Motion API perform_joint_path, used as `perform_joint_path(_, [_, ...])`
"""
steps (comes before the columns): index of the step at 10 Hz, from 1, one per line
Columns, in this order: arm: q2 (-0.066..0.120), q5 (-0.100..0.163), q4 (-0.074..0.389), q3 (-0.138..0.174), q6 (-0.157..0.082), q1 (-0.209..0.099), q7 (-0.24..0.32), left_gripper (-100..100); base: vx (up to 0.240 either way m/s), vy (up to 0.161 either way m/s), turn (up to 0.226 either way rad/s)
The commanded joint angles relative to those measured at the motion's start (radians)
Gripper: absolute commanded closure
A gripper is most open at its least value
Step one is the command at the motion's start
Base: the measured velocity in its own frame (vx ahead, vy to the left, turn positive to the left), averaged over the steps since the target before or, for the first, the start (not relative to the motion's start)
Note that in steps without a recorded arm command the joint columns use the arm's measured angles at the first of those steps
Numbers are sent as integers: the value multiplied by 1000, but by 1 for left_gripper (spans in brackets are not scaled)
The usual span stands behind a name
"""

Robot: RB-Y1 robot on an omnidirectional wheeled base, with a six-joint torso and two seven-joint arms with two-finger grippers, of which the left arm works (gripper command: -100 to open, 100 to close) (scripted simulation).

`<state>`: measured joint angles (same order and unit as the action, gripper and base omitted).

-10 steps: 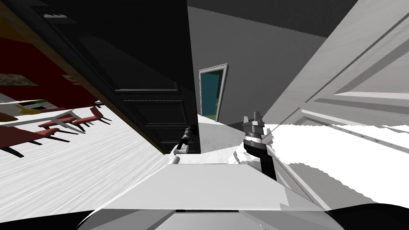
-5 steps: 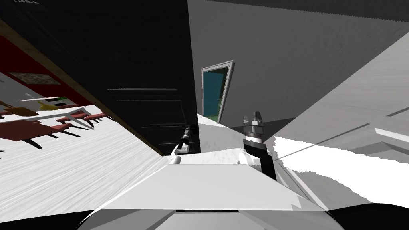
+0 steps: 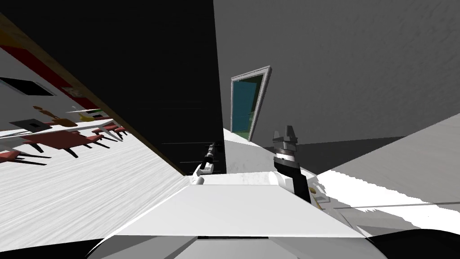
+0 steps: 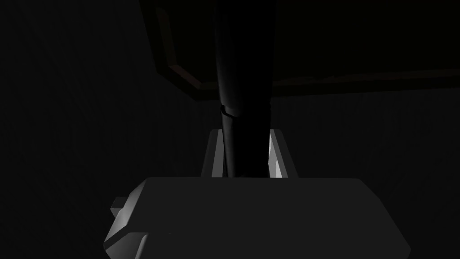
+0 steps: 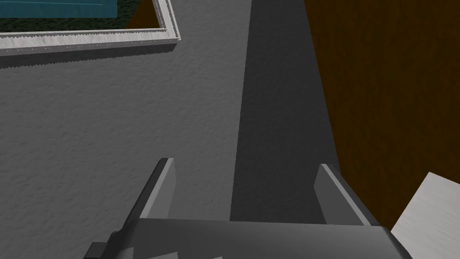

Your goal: Push the door open

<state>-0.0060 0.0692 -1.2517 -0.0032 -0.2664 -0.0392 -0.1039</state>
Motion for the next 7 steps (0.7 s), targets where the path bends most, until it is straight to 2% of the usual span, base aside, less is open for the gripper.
perform_joint_path(1, [22, 22, -25, -17, -6, 15, -24, 100, 194, 1, 251])
perform_joint_path(3, [32, 45, -40, -47, -6, 30, -47, 100, 207, -15, 185])
perform_joint_path(5, [37, 62, -50, -69, -6, 41, -63, 100, 120, -7, 132])
perform_joint_path(7, [41, 87, -67, -103, -6, 59, -88, 100, 105, -6, 244])
